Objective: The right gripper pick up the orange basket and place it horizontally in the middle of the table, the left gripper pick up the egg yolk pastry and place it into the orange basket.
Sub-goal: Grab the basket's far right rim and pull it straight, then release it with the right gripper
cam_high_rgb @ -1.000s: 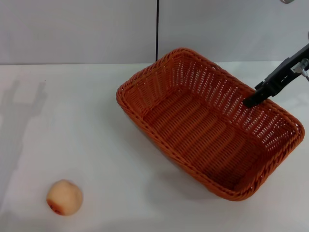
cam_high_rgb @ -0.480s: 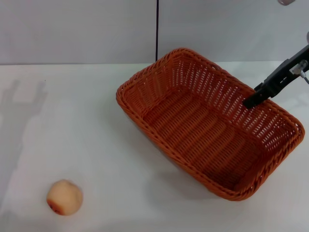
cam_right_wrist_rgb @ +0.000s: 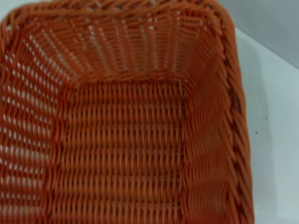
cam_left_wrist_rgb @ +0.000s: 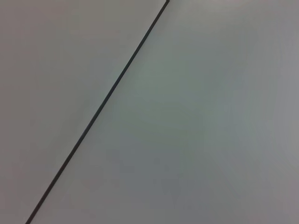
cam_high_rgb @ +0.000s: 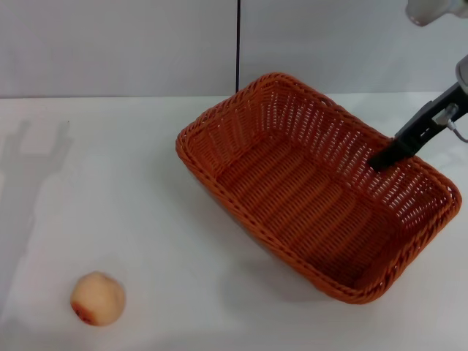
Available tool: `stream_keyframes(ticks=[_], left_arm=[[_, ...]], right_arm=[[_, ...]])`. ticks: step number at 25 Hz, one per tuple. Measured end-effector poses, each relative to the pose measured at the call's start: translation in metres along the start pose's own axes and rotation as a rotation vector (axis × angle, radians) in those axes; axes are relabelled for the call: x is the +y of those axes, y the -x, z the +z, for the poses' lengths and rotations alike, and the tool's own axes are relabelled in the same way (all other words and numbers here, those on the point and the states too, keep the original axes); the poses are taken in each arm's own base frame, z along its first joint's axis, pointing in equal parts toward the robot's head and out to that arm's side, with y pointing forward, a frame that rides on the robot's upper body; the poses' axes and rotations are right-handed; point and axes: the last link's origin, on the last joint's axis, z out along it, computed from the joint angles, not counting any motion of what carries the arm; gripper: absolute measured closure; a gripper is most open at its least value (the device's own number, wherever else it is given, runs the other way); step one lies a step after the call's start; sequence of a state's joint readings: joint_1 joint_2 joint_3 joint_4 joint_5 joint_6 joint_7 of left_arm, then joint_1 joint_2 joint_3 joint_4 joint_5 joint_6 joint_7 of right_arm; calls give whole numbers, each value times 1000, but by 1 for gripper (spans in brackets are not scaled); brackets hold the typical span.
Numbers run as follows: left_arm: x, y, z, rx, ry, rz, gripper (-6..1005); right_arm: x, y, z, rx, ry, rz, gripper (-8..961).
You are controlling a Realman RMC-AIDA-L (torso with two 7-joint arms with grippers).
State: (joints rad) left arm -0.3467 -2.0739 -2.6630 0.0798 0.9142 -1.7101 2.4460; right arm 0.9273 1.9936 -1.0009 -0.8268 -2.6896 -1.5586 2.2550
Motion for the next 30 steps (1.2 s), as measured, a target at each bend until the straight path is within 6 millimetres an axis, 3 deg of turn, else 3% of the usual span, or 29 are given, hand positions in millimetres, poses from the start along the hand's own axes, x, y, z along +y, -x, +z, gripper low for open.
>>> stream_keyframes(ticks=[10,13,30], left_arm=[[-1,1,0,-4,-7,-1,224],[-1,1,0,-4,-8,-1,224],[-2,3,5,-17,-16,-3,228]], right_arm=[[2,0,4,8,-4,-14,610],[2,0,4,4,-3,-17,718],[3,-4,-17,-171,129,-17,772]])
